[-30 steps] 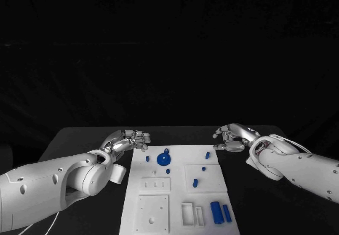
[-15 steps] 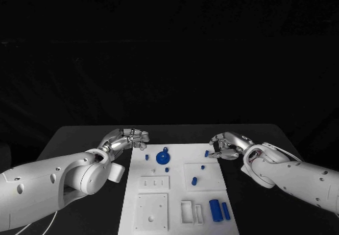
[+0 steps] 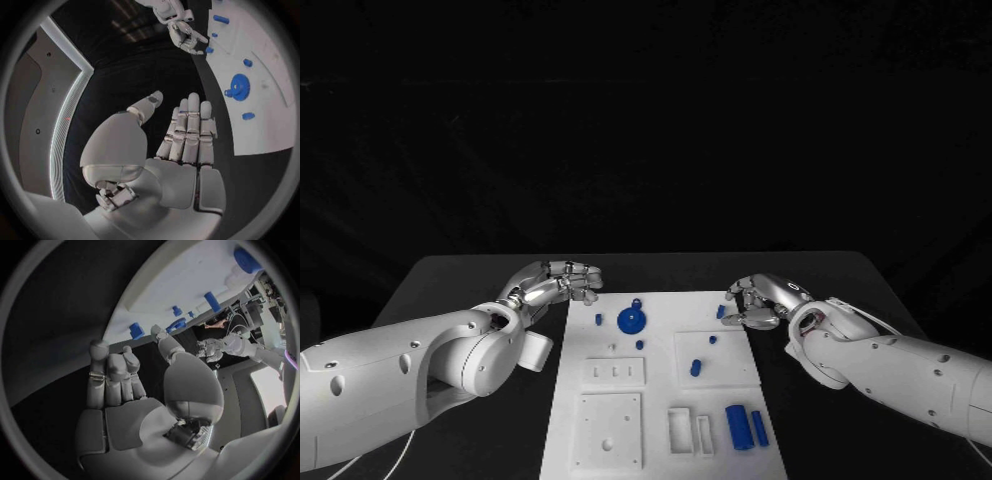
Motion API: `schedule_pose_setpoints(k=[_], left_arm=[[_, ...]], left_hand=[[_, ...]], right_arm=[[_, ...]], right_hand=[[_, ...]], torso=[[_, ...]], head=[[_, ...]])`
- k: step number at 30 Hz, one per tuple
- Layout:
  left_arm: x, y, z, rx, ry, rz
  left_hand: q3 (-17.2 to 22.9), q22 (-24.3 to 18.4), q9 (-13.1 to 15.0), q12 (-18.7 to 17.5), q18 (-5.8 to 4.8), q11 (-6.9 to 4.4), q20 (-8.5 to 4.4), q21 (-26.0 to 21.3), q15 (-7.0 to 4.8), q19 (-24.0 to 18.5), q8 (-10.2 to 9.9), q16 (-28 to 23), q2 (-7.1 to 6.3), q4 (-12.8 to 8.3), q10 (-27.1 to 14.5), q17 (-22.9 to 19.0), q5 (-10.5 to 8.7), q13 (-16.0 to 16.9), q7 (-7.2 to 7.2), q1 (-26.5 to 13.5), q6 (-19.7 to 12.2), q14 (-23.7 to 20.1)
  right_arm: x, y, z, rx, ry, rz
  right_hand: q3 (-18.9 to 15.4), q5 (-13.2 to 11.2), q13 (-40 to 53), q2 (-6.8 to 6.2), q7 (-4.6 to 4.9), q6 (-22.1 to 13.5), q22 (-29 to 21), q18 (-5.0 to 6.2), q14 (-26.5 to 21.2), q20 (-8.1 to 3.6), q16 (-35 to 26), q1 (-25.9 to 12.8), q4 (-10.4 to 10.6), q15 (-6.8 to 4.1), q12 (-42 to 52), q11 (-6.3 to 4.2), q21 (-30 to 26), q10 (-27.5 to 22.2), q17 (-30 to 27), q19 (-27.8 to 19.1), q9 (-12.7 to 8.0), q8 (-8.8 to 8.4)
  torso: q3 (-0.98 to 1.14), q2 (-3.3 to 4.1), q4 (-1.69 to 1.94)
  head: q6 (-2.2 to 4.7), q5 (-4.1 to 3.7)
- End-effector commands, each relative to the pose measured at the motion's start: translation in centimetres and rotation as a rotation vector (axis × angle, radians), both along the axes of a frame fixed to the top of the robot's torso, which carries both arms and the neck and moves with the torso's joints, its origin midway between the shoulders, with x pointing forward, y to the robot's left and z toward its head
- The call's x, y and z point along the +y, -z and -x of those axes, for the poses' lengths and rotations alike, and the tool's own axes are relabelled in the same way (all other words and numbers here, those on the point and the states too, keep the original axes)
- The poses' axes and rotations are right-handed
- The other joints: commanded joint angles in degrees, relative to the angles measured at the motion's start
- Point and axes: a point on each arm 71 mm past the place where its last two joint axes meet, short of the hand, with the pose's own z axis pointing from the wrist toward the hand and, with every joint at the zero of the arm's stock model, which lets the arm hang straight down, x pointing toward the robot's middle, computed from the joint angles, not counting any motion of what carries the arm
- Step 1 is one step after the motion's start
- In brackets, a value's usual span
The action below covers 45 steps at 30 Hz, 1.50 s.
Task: Assemble the parts on the task board
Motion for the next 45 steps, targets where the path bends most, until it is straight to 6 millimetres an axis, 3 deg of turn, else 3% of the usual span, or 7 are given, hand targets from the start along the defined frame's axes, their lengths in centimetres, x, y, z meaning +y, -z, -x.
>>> schedule_pose_setpoints(k=[1, 6, 18, 27, 45], left_arm=[[-0.2, -0.1, 0.1, -0.011, 0.020, 0.008], [-0.2, -0.1, 0.1, -0.010, 0.021, 0.008], [-0.2, -0.1, 0.1, -0.008, 0.021, 0.007], [-0.2, -0.1, 0.1, -0.007, 0.021, 0.007], [-0.2, 0.0, 0.1, -0.002, 0.023, 0.006]], left_hand=[[0.1, 0.1, 0.0, -0.3, 1.17, 0.15, 0.05, -0.2, 0.40, -0.5, 0.0, -0.3, 0.19, -0.3, 0.3, 0.1, -0.31, 0.0, -0.03, -0.3, 0.3, 0.0], [0.1, 0.1, 0.0, -0.3, 1.16, 0.15, 0.05, -0.2, 0.40, -0.5, 0.0, -0.3, 0.21, -0.3, 0.3, 0.1, -0.31, 0.0, -0.03, -0.3, 0.3, 0.0], [0.1, 0.1, 0.0, -0.3, 1.16, 0.15, 0.05, -0.2, 0.40, -0.5, 0.0, -0.3, 0.25, -0.2, 0.3, 0.1, -0.30, 0.0, -0.03, -0.3, 0.3, 0.0], [0.1, 0.1, 0.0, -0.3, 1.16, 0.15, 0.05, -0.2, 0.40, -0.5, 0.0, -0.3, 0.26, -0.3, 0.3, 0.2, -0.30, 0.0, -0.02, -0.3, 0.3, 0.0], [0.1, 0.1, 0.0, -0.4, 1.16, 0.20, 0.06, -0.2, 0.41, -0.5, -0.1, -0.4, 0.22, -0.3, 0.2, 0.2, -0.32, 0.0, 0.04, -0.4, 0.1, 0.0]], right_arm=[[0.0, 0.2, -0.1, -0.019, 0.036, 0.015], [0.4, 0.7, -0.1, -0.009, 0.037, 0.014], [0.9, 1.5, -0.3, 0.014, 0.042, 0.013], [1.3, 2.0, -0.4, 0.024, 0.041, 0.013], [1.7, 2.2, -0.6, 0.023, 0.044, 0.011]], right_hand=[[0.6, -0.4, 0.0, 0.69, 0.86, 1.6, 0.8, 3.05, 0.1, -0.15, -0.4, 0.0, 0.1, -0.42, 0.3, -0.60, -0.3, 0.2, 0.1, 0.2, 0.1, 0.33], [1.3, -1.2, 0.1, 0.91, 0.57, 2.5, 0.8, 3.05, 0.2, -0.14, -0.5, 0.1, 0.5, -0.69, 0.4, -0.88, -0.3, 0.5, 0.2, 0.3, 0.2, 0.65], [6.8, -6.0, -0.1, 0.89, 0.10, 4.1, 0.9, 3.05, 0.4, -0.01, -0.7, 1.4, 3.6, -1.12, 0.3, -1.33, -0.1, 1.1, 0.5, 0.6, 0.1, 0.84], [9.2, -6.3, -0.1, 0.79, 0.05, 4.5, 1.0, 3.05, 0.5, 0.08, -0.8, 2.1, 4.9, -1.16, 0.3, -1.38, 0.0, 1.3, 0.6, 0.6, 0.1, 0.82], [9.5, -5.9, -0.3, 0.03, 0.14, 4.2, 1.0, 3.05, 0.5, 0.12, -0.8, 1.7, 5.3, -1.11, 0.1, -1.31, 0.1, 0.9, 0.7, 0.6, 0.0, 0.55]], torso=[[0.01, -0.01, 0.04], [-0.04, -0.06, 0.01], [-0.07, -0.09, 0.02], [-0.07, -0.09, 0.02], [-0.06, -0.09, -0.04]], head=[[-0.05, 0.00], [-0.16, -0.04], [-0.28, 0.04], [-0.42, 0.04], [-0.48, 0.22]])
